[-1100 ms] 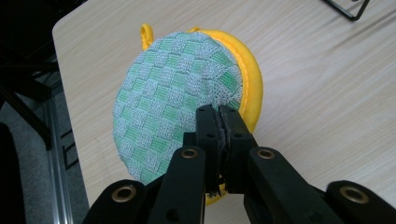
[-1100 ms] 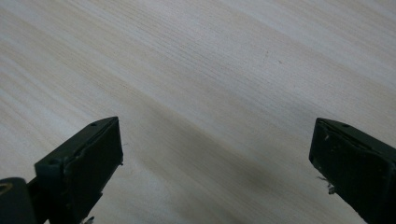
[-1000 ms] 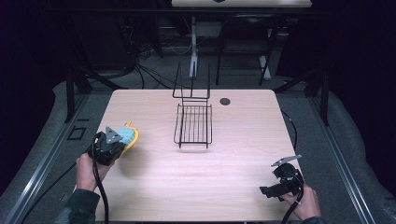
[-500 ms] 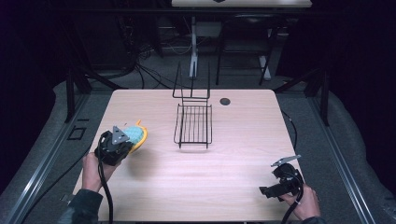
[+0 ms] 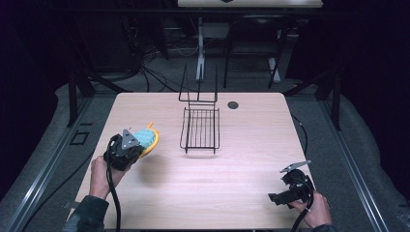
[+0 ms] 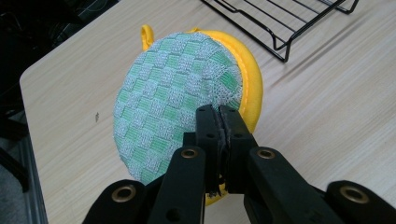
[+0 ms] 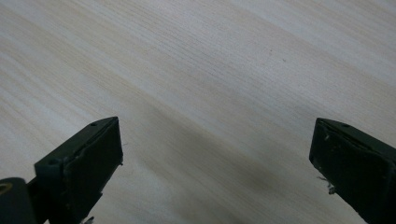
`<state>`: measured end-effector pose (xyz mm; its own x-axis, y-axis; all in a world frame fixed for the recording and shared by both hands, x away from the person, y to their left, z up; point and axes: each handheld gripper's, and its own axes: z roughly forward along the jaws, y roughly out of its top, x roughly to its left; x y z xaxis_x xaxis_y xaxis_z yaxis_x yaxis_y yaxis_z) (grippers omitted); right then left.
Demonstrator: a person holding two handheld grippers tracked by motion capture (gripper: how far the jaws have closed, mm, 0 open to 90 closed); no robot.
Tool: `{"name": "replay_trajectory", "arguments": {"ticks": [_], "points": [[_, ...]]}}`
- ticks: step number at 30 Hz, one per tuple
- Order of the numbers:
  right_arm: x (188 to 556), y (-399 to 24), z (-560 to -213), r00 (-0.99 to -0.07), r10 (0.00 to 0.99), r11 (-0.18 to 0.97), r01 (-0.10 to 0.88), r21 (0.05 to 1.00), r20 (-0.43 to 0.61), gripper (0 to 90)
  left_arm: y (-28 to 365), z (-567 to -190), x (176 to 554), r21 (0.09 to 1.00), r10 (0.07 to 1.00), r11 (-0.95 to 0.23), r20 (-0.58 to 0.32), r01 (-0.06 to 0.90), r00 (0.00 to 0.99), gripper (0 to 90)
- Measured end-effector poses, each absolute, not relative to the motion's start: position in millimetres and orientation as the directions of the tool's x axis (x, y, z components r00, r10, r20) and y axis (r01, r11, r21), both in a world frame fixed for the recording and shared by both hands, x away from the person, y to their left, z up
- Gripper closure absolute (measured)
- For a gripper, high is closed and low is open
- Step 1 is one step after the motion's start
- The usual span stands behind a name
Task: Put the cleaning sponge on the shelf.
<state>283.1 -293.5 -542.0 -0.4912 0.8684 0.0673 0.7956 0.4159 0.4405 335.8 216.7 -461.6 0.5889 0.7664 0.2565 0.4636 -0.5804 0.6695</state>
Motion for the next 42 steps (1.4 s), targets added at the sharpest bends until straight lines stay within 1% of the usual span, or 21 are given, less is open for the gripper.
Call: {"name": "replay_trajectory", "arguments": {"ticks": [7,42], "points": [[283.2,-293.3,-542.5,-0.488,0.870,0.412,0.798,0.439,0.072,2.0,213.4,-459.1,336.4,0.678,0.763,-0.578,0.253,0.454,0.595,87.9],[282.8,-293.4,-542.0,-0.488,0.870,0.415,0.798,0.438,0.065,2.1,179.8,-452.6,346.0,0.677,0.700,-0.634,0.298,0.374,0.648,87.9]]}}
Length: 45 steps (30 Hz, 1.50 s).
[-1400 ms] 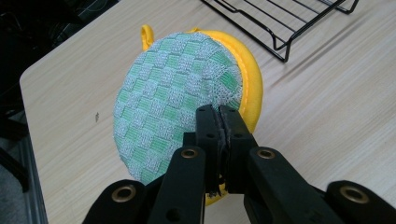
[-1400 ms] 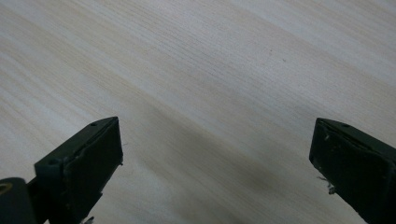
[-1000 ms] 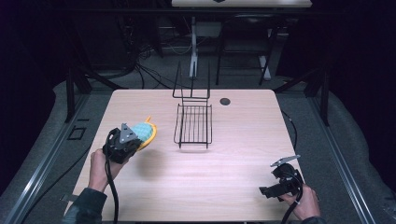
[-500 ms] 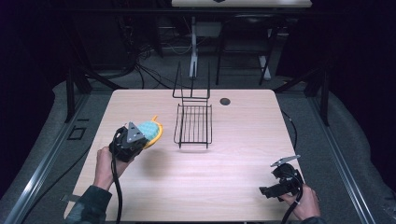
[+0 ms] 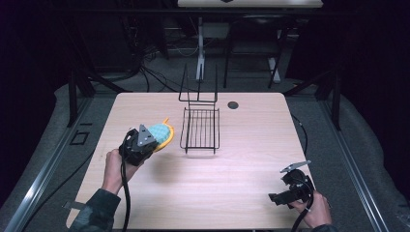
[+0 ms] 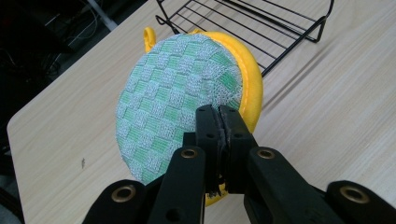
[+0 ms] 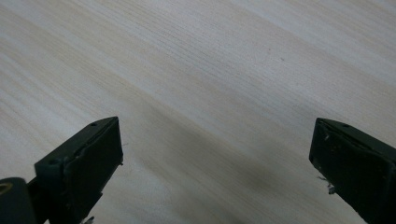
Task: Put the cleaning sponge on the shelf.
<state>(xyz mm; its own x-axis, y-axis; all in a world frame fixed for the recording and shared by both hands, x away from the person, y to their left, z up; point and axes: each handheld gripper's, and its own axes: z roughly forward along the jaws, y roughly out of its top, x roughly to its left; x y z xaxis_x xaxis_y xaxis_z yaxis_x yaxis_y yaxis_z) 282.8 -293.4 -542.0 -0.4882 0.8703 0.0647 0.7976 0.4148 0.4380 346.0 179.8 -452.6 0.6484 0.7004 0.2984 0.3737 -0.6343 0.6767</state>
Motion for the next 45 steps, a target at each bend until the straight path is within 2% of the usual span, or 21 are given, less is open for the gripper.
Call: {"name": "replay_trajectory", "arguments": {"ticks": [45], "points": [[282.6,-294.8,-540.6,-0.489,0.870,0.415,0.796,0.441,0.063,1.6,143.2,-446.3,367.2,0.686,0.663,-0.659,0.336,0.308,0.669,87.9]]}}
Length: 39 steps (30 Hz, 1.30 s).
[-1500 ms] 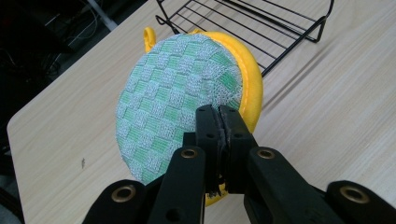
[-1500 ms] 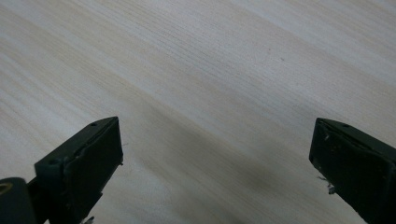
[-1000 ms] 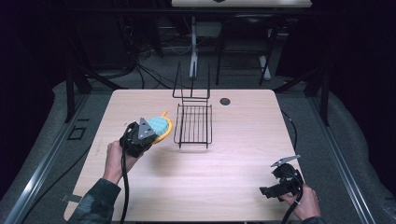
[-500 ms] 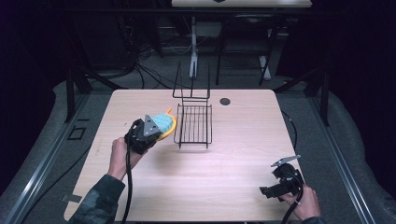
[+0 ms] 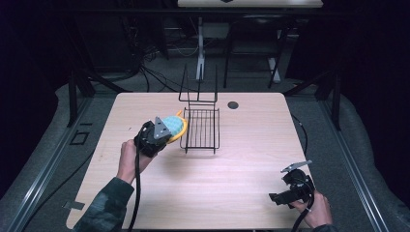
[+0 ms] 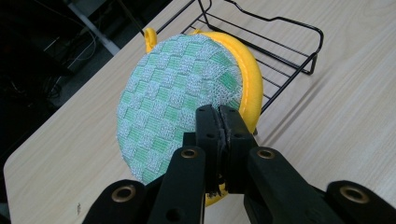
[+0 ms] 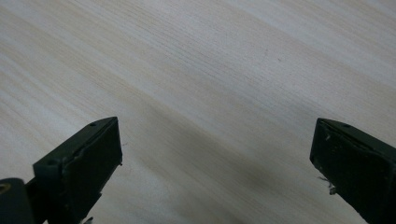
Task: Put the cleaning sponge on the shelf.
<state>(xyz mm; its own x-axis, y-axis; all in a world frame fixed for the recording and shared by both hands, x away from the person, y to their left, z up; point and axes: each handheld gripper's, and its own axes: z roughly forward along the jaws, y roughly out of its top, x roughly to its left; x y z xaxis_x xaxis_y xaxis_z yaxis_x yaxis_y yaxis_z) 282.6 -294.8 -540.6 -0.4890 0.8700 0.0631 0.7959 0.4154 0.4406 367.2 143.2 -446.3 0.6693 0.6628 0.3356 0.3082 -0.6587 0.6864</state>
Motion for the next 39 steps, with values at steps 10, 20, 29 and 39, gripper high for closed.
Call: {"name": "replay_trajectory", "arguments": {"ticks": [10,20,29,39], "points": [[282.6,-294.9,-540.6,-0.489,0.870,0.414,0.796,0.441,0.066,1.6,135.3,-444.8,371.6,0.691,0.658,-0.660,0.344,0.293,0.670,87.9],[282.7,-294.5,-540.9,-0.488,0.870,0.412,0.796,0.443,0.069,1.6,127.9,-446.4,375.3,0.709,0.664,-0.643,0.328,0.290,0.672,87.8],[282.8,-294.1,-541.2,-0.485,0.871,0.408,0.797,0.445,0.071,1.6,116.0,-450.9,379.6,0.721,0.664,-0.632,0.314,0.285,0.678,87.8],[282.8,-294.2,-541.3,-0.486,0.871,0.408,0.797,0.445,0.071,1.7,100.0,-457.5,384.5,0.732,0.674,-0.616,0.298,0.291,0.676,87.9]]}}
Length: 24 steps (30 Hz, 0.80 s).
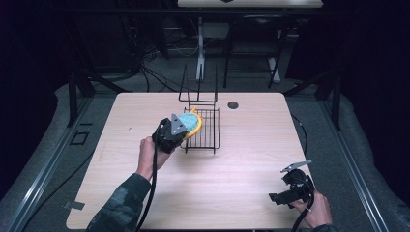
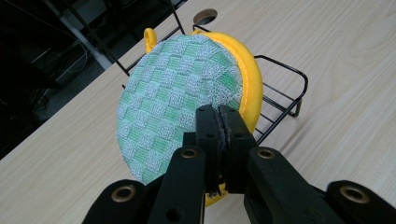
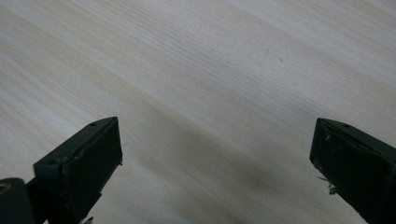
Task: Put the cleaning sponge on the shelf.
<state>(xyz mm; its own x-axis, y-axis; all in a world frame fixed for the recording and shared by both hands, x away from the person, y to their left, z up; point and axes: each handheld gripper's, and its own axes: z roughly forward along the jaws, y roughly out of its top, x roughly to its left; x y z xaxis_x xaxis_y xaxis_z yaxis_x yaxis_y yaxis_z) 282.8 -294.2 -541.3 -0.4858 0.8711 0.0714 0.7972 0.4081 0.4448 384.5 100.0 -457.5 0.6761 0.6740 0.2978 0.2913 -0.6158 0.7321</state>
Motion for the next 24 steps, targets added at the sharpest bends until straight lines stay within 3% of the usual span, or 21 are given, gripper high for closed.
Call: {"name": "replay_trajectory", "arguments": {"ticks": [24], "points": [[282.9,-294.2,-541.9,-0.492,0.869,0.419,0.794,0.440,0.059,1.9,73.9,-477.7,399.0,0.762,0.698,-0.574,0.264,0.299,0.666,87.8]]}}
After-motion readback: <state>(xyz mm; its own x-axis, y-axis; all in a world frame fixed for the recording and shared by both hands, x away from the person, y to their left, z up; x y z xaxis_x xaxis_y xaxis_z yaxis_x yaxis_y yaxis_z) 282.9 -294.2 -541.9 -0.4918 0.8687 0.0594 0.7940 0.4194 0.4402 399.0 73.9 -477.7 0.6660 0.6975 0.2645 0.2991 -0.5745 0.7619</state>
